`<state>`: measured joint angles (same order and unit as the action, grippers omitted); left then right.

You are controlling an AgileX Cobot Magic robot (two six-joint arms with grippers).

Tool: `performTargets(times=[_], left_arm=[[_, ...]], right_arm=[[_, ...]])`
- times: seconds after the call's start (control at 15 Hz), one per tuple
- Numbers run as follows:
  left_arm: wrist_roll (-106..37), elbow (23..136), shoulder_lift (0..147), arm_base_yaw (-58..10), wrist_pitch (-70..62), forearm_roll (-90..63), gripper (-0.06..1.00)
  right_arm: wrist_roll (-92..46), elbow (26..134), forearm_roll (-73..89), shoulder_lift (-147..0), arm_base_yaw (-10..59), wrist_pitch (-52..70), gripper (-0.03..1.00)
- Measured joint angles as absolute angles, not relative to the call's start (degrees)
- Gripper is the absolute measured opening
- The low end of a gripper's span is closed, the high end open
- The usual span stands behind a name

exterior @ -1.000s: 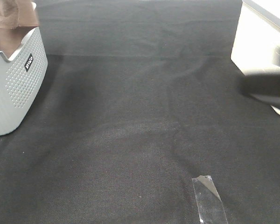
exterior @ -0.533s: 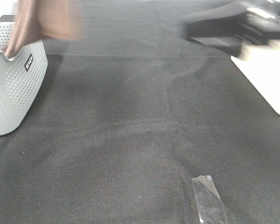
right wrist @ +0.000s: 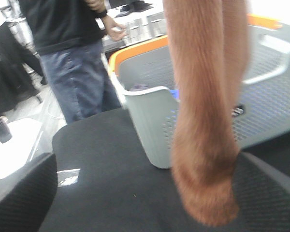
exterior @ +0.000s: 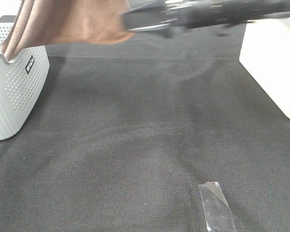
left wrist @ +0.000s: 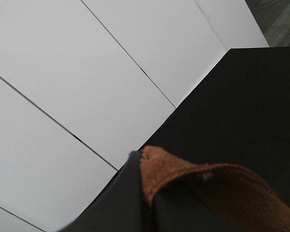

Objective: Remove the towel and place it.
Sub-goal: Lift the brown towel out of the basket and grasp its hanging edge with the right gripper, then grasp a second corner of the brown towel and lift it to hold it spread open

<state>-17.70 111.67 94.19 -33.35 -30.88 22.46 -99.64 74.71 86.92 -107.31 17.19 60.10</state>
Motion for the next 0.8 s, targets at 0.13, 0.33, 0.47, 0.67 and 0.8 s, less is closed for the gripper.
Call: performTargets(times=[0.13, 0.33, 0.47, 0.67, 0.8], left_arm=[[-17.7, 111.7, 94.7, -33.3, -29.6, 21.1, 0.0], [-17.7, 111.7, 94.9, -33.3, -28.4, 18.3, 0.0], [-17.7, 111.7, 94.9, -33.3, -28.4, 18.2, 0.0], [-17.7, 111.7, 95.0, -33.3, -26.5, 18.1, 0.0], [-17.7, 111.7, 95.0, -33.3, -25.7, 18.1, 0.0]], right_arm=[[-99.6, 76.1, 88.0, -108.2, 18.9, 56.1, 0.94], [-101.1, 76.3, 90.4, -108.6, 18.7, 50.4, 0.94], [-101.2, 76.5, 90.4, -108.6, 18.7, 49.3, 0.94], [-102.3, 76.8, 90.4, -109.4, 18.7, 52.5, 0.93], [-102.3, 76.9, 89.3, -110.2, 18.7, 52.7, 0.91]])
